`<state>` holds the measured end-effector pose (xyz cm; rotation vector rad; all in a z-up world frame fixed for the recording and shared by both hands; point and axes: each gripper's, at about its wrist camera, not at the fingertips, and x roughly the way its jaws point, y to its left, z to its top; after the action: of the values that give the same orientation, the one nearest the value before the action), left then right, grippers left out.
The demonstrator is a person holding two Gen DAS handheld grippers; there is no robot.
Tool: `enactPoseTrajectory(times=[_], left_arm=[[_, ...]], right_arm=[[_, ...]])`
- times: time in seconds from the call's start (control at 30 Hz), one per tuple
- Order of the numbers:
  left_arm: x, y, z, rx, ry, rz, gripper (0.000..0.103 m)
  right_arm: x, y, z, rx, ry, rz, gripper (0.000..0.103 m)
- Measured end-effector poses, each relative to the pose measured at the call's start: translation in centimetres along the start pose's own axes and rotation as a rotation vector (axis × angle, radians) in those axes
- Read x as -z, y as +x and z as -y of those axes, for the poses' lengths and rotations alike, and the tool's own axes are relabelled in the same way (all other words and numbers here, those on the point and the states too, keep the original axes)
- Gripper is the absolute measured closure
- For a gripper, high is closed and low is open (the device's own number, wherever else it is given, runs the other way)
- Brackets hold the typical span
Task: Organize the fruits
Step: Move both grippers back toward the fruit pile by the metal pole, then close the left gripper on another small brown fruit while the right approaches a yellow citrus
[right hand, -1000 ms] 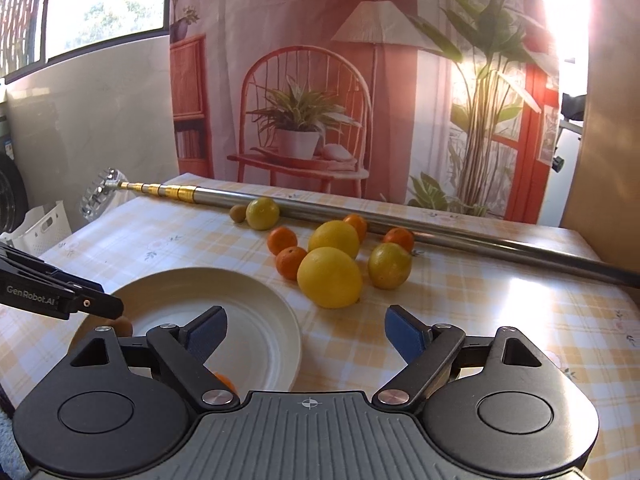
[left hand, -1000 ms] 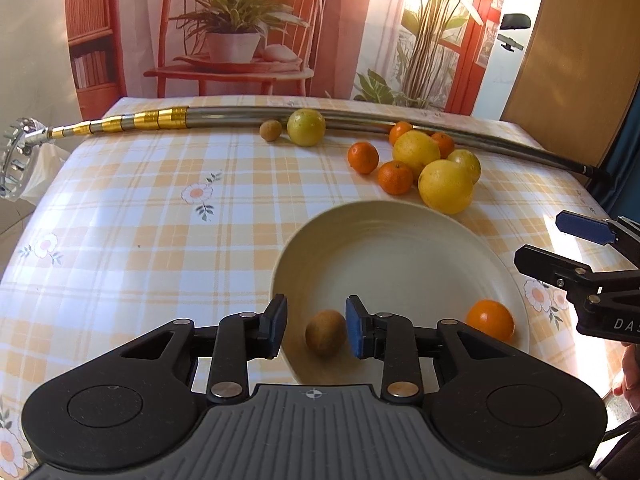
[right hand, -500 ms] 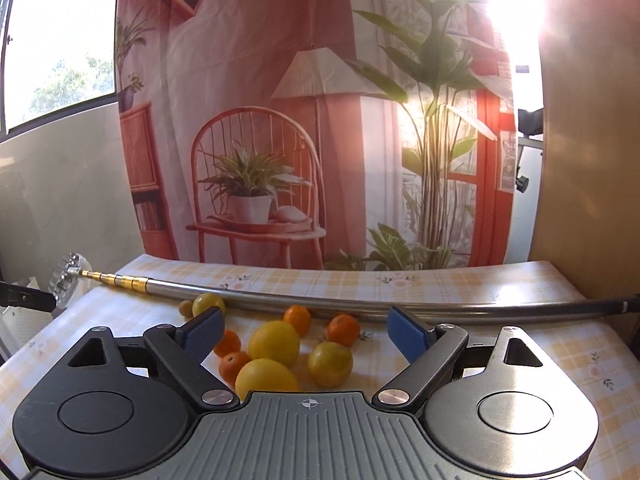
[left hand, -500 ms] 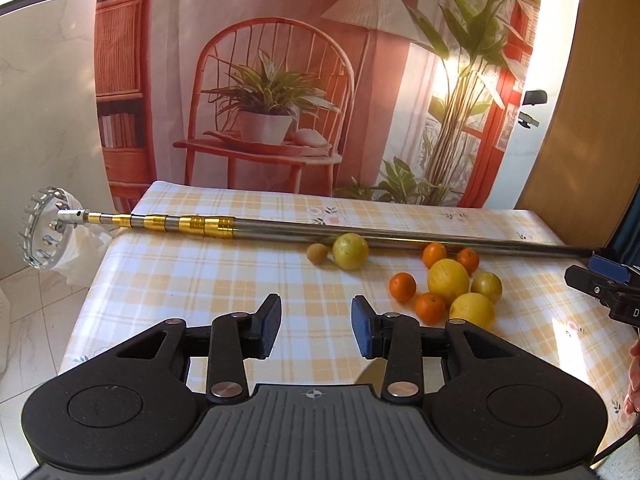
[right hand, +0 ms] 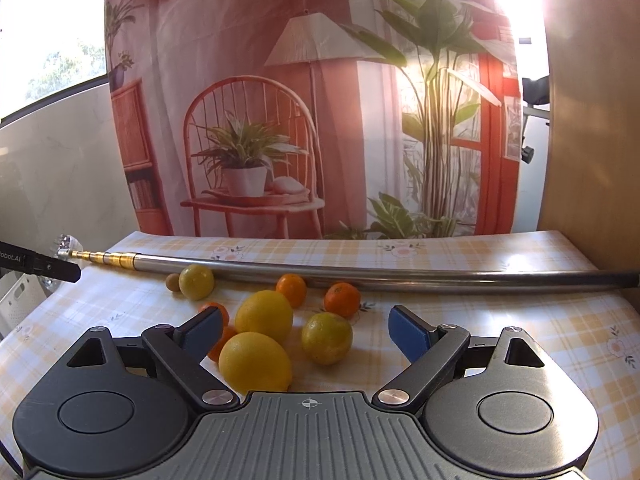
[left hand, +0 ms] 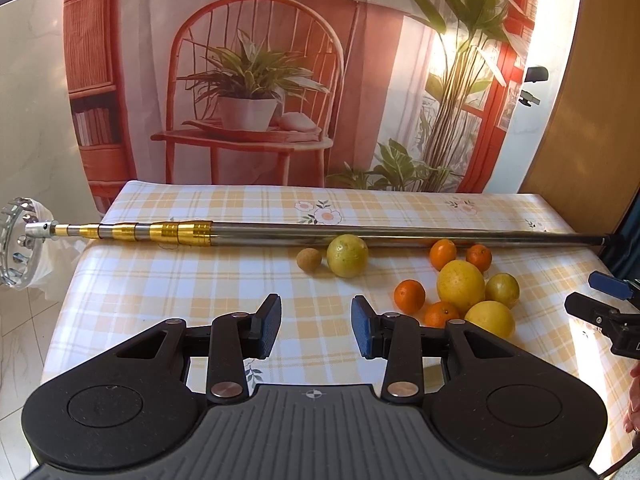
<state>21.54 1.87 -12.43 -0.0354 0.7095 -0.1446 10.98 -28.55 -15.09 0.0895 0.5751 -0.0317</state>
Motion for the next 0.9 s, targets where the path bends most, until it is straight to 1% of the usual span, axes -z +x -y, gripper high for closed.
enactPoseTrajectory(times=[0.1,0.17,0.23,0.27,0.5,0.6,0.67,0.7,0.9], left_arm=[[-0.5,1.4,0.2,-0.008,0.011,-0.005,0.063],[-0.9,2.4,0.2,-0.006,0.001,-0.003,0.064],[-1.3,3.7,0.1,-0.002,-0.014,-0.018,0.069],[-1.6,4.4,0.1,0.001,-0.016,-0.023,0.070],[-2.8,9.2,0.6,-0.060,0.072,-0.022,0.071],[-3.0,11.0,0.3,-0.046,0.069,-0.033,0.071],[-2.9,12.1,0.2,-0.046,0.074,-0.046,0.074],[-2.9,12.5,0.2,-0.046,0.078,-0.054,0.077],[-2.7,14.0,-0.1,-0.027,0.084,-0.065,0.077]], right_arm=[[0.1,0.6,0.8,0.008,0.036,-0.003,0.015],[0.0,1.1,1.2,0.020,0.049,-0.006,0.015],[0.0,1.6,1.5,0.025,0.062,-0.012,0.015],[0.0,1.8,1.7,0.026,0.067,-0.013,0.015],[0.1,3.1,2.5,0.022,0.090,-0.034,0.015],[0.1,3.7,2.8,0.029,0.101,-0.048,0.015],[0.1,4.1,3.0,0.036,0.103,-0.049,0.015],[0.3,4.2,3.1,0.041,0.102,-0.047,0.015],[1.1,5.0,3.9,0.037,0.150,-0.064,0.015]])
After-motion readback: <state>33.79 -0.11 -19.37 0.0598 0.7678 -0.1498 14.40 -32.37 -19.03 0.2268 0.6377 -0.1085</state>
